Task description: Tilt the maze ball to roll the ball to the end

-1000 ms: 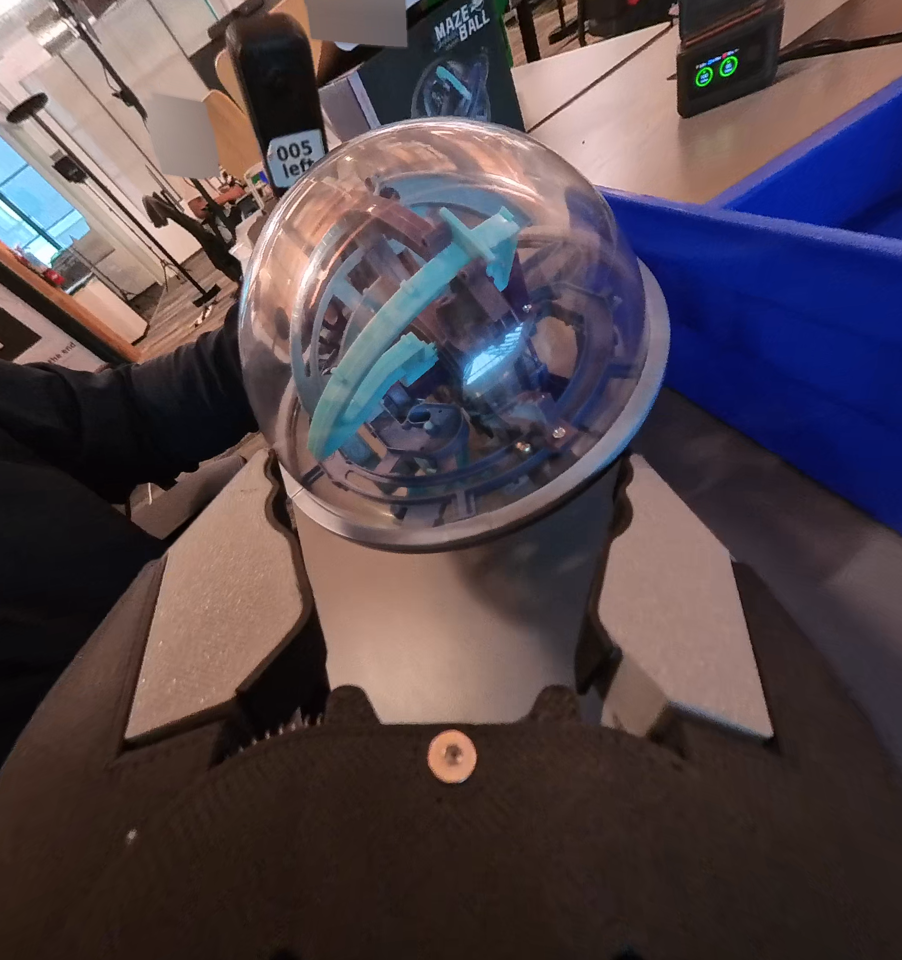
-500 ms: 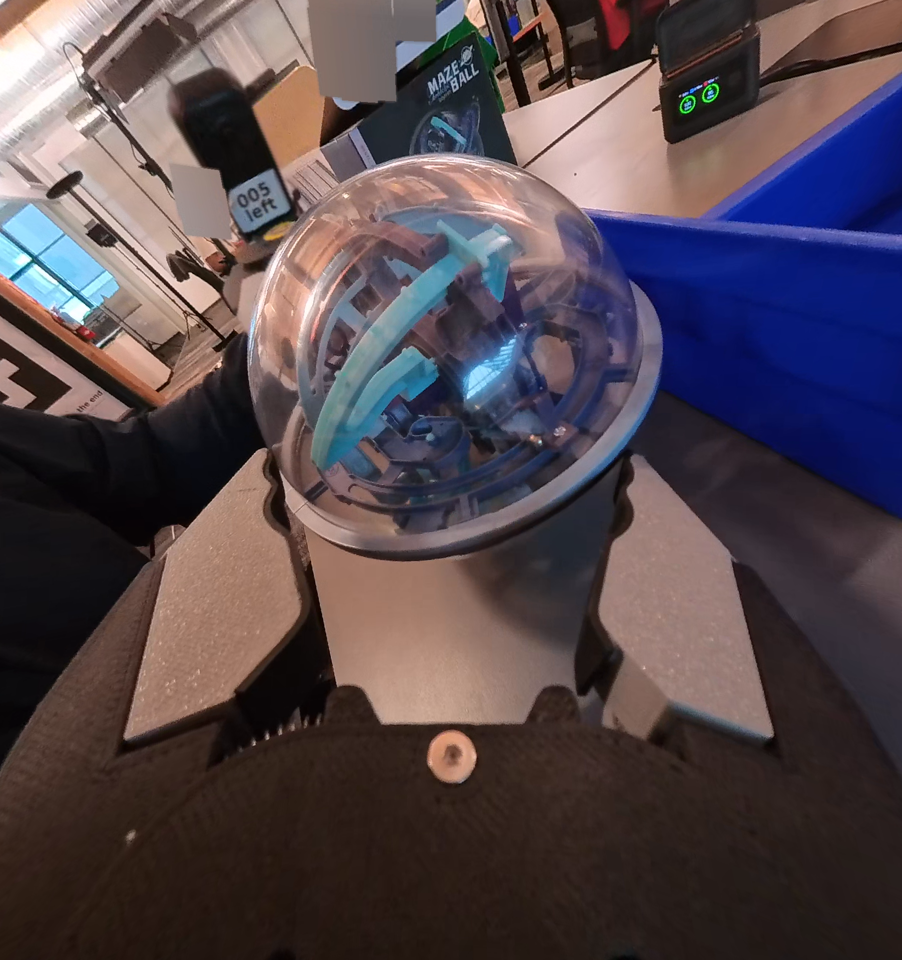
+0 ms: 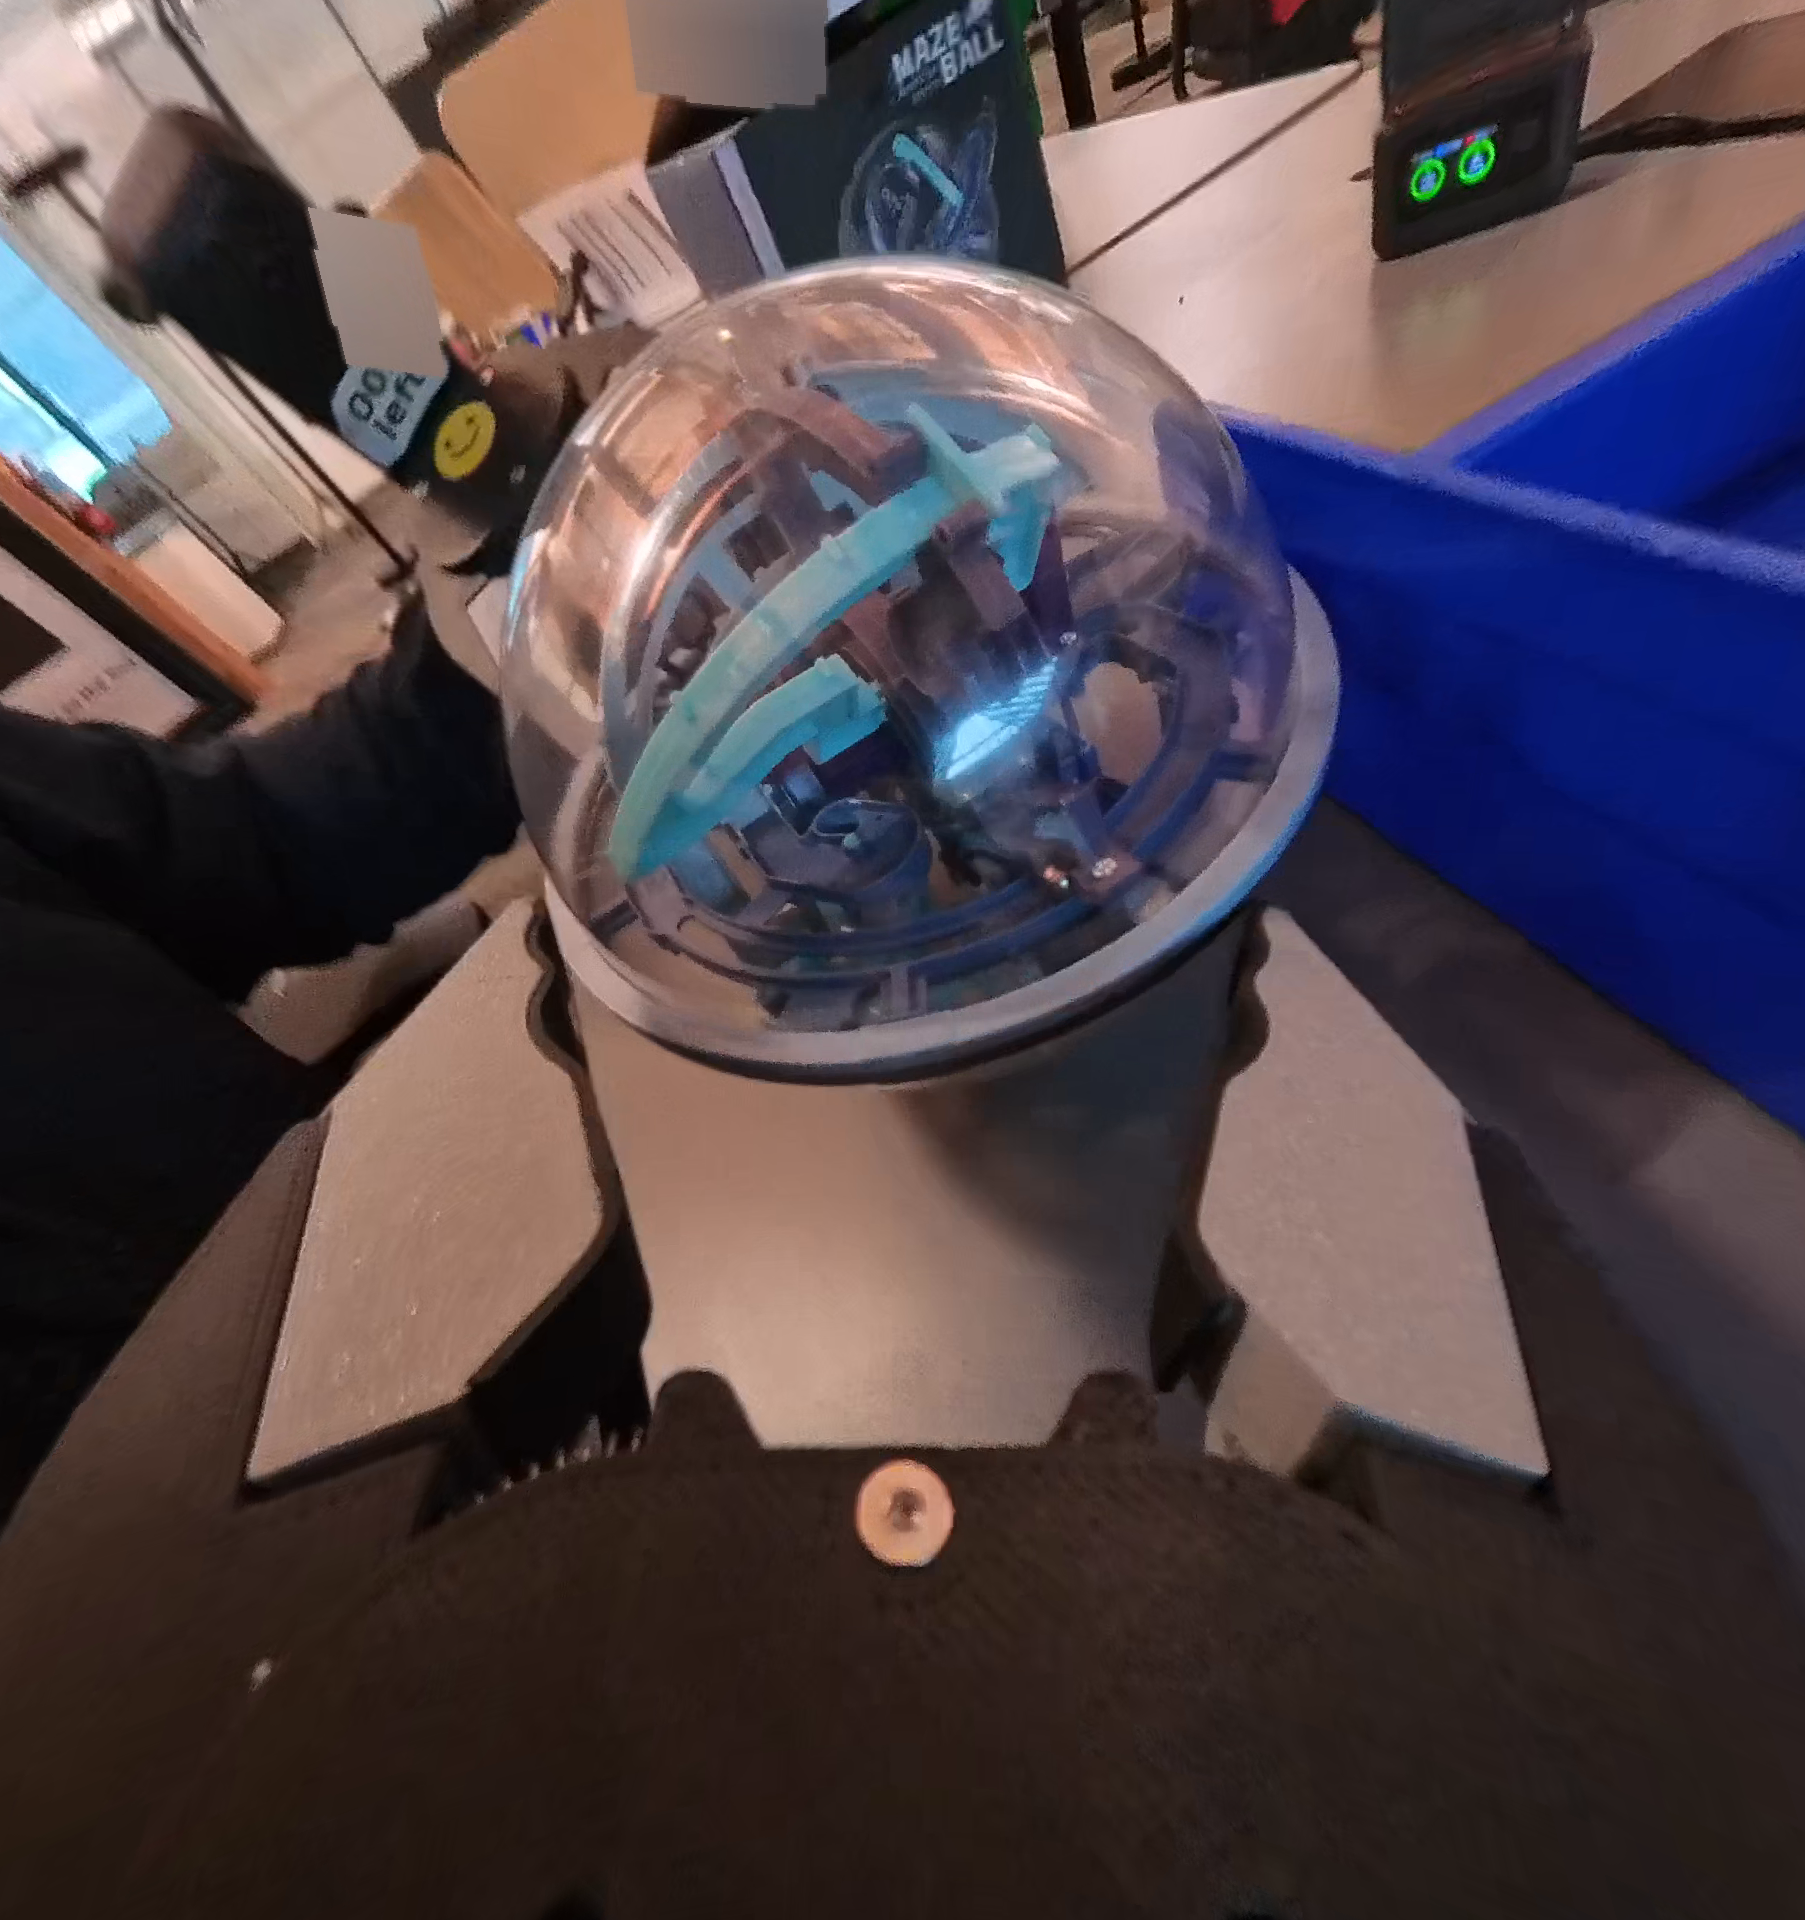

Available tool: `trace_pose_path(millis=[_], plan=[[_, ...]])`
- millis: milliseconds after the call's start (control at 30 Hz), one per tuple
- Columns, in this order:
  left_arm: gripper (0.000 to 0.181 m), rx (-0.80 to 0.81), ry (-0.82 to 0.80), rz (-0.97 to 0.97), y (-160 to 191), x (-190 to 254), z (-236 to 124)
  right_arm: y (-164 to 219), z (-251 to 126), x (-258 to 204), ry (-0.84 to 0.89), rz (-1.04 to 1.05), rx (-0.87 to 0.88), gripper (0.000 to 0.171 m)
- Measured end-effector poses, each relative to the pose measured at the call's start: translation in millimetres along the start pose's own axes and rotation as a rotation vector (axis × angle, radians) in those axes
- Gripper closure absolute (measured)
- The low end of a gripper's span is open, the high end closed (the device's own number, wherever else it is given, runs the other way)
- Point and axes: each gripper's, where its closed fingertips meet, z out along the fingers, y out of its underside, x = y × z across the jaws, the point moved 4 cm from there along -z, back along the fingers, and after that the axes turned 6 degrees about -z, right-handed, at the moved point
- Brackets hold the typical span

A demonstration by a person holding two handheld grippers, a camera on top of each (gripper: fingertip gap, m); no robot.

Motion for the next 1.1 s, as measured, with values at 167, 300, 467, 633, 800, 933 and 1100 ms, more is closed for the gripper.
trace_pose_path(millis=[167, 300, 467, 633, 800, 933, 1100], plan=[[0.081, 0.02, 0.076, -0.054, 7, -6, 2, -16, -15, 10, -0.031, -0.119, -0.004, 0.048], [0.081, 0.037, 0.119, -0.066, 8, -10, 1, -24, -23, 4, -0.215, -0.268, 0.011, 0.054], [0.081, 0.056, 0.124, -0.093, 8, -17, -1, -30, -16, 19, -0.226, -0.35, 0.016, 0.056], [0.081, 0.087, 0.103, -0.142, 10, -22, -4, -22, -4, 19, -0.234, -0.373, -0.004, 0.055], [0.075, 0.083, 0.073, -0.184, 17, -16, -3, -19, 0, 16, -0.218, -0.354, 0.032, 0.055], [0.075, 0.09, 0.046, -0.171, 17, -16, -5, -21, 3, 17, -0.219, -0.319, 0.065, 0.055], [0.078, 0.014, 0.023, -0.056, 23, -9, 2, -24, 5, 14, -0.198, -0.345, 0.089, 0.056]])
